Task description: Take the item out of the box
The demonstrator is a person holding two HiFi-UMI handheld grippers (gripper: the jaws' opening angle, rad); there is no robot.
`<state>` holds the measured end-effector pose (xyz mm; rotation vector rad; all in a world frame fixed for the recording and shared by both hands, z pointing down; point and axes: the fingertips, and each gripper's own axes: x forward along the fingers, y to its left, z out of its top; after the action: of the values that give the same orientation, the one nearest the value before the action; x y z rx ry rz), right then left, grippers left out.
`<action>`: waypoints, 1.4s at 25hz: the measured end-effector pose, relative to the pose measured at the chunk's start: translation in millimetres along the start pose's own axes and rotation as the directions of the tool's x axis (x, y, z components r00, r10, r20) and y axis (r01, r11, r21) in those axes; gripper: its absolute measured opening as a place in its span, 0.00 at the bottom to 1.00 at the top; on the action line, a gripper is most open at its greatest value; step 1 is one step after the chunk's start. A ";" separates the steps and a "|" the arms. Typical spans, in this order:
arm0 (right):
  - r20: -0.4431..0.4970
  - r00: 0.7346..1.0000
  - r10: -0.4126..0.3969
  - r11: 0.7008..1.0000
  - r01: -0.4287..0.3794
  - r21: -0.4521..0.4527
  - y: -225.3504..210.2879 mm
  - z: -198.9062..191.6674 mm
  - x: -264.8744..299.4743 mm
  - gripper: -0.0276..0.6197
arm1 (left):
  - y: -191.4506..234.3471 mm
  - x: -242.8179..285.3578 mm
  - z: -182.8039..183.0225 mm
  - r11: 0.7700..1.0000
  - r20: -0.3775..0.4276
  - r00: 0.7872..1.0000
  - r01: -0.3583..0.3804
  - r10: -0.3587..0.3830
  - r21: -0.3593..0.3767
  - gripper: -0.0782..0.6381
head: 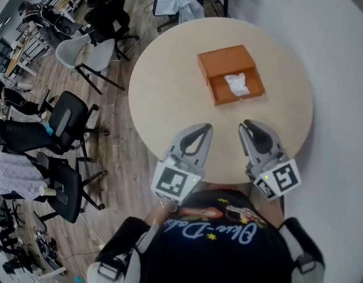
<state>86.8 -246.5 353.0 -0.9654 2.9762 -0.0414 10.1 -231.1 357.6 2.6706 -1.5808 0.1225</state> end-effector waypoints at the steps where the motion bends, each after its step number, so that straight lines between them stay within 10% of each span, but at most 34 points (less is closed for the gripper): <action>1: -0.001 1.000 0.009 1.000 -0.009 -0.001 -5.7 1.5 1.9 0.09 | 1.0 5.1 1.7 1.000 -0.002 1.000 -0.011 0.011 0.000 0.09; 22: -0.149 0.987 0.067 0.996 -0.076 -0.054 -112.4 -31.7 64.4 0.11 | 43.5 75.4 -10.0 0.992 -0.065 0.991 -0.120 0.118 -0.023 0.09; 35: -0.478 0.878 -0.003 0.995 -0.046 -0.091 -166.1 -130.8 125.1 0.11 | 82.1 107.2 -41.1 0.997 -0.112 0.992 -0.068 0.064 -0.034 0.09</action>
<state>80.3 -451.6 488.1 -1.0673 3.4699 -0.1551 -12.5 -361.3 407.0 2.5360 -1.6208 0.2361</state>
